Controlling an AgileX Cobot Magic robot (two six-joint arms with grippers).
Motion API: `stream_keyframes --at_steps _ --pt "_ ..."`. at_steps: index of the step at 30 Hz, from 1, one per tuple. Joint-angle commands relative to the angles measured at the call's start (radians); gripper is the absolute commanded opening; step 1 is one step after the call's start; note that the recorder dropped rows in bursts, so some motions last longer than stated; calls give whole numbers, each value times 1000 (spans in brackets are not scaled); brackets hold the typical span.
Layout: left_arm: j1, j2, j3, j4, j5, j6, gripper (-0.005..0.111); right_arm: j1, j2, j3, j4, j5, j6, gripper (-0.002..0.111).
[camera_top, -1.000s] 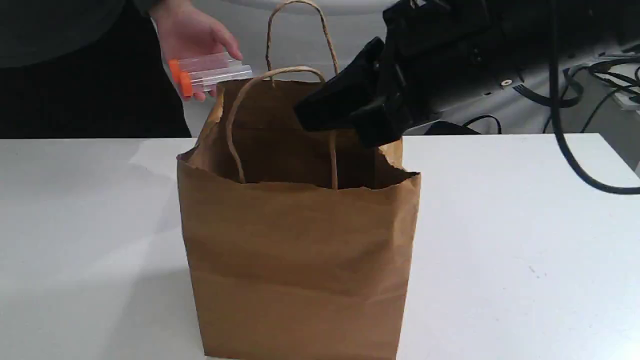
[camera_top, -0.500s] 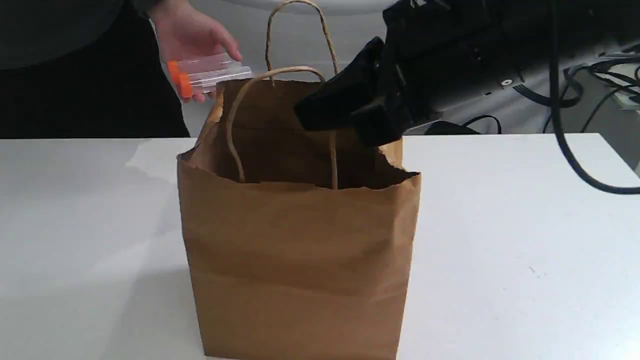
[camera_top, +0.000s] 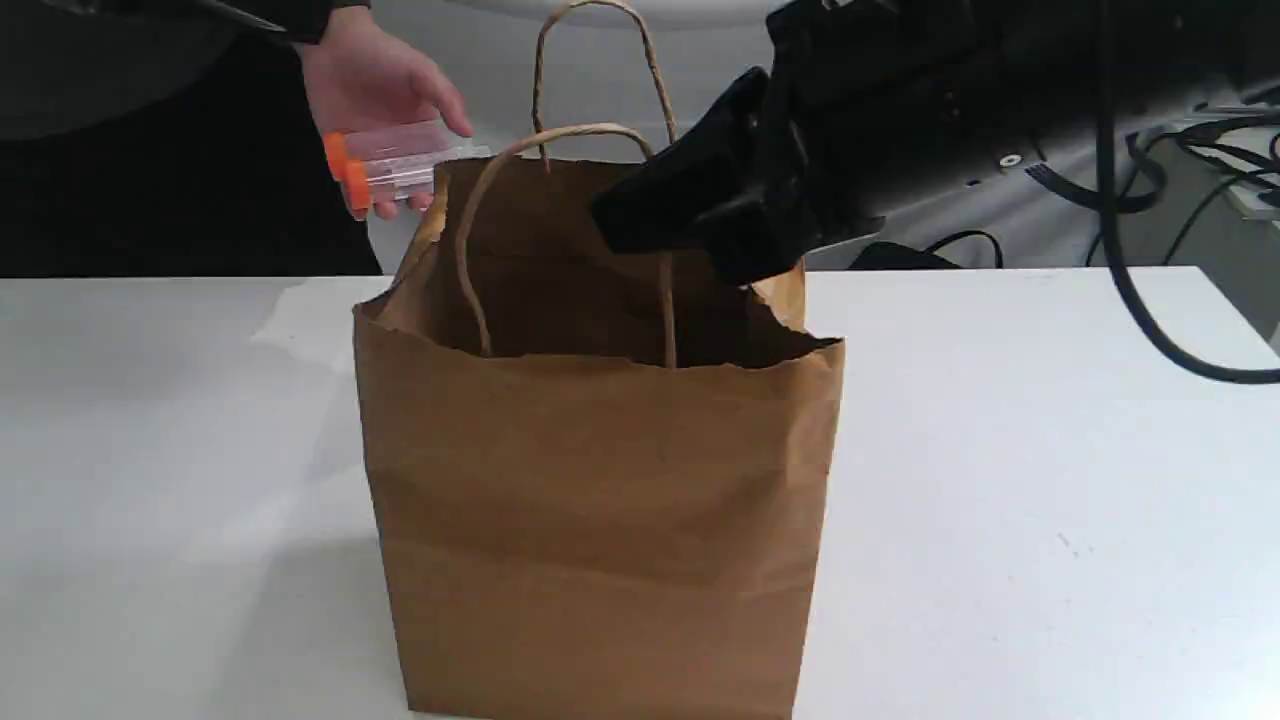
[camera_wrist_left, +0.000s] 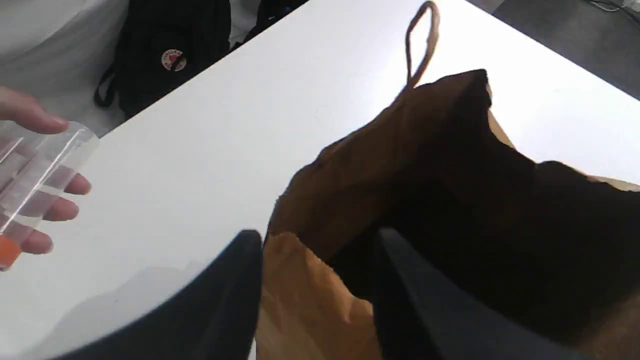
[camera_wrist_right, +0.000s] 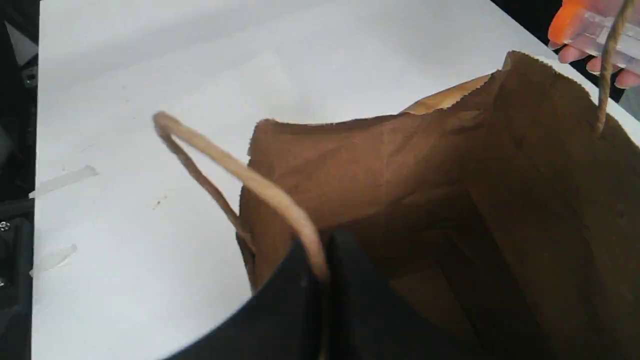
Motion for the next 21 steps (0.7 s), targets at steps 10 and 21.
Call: stream_keyframes --at_steps 10,21 --pt "-58 183 -183 4 45 -15 40 2 -2 -6 16 -8 17 0" --pt "-173 294 -293 273 45 -6 40 2 -2 -6 16 5 24 0"
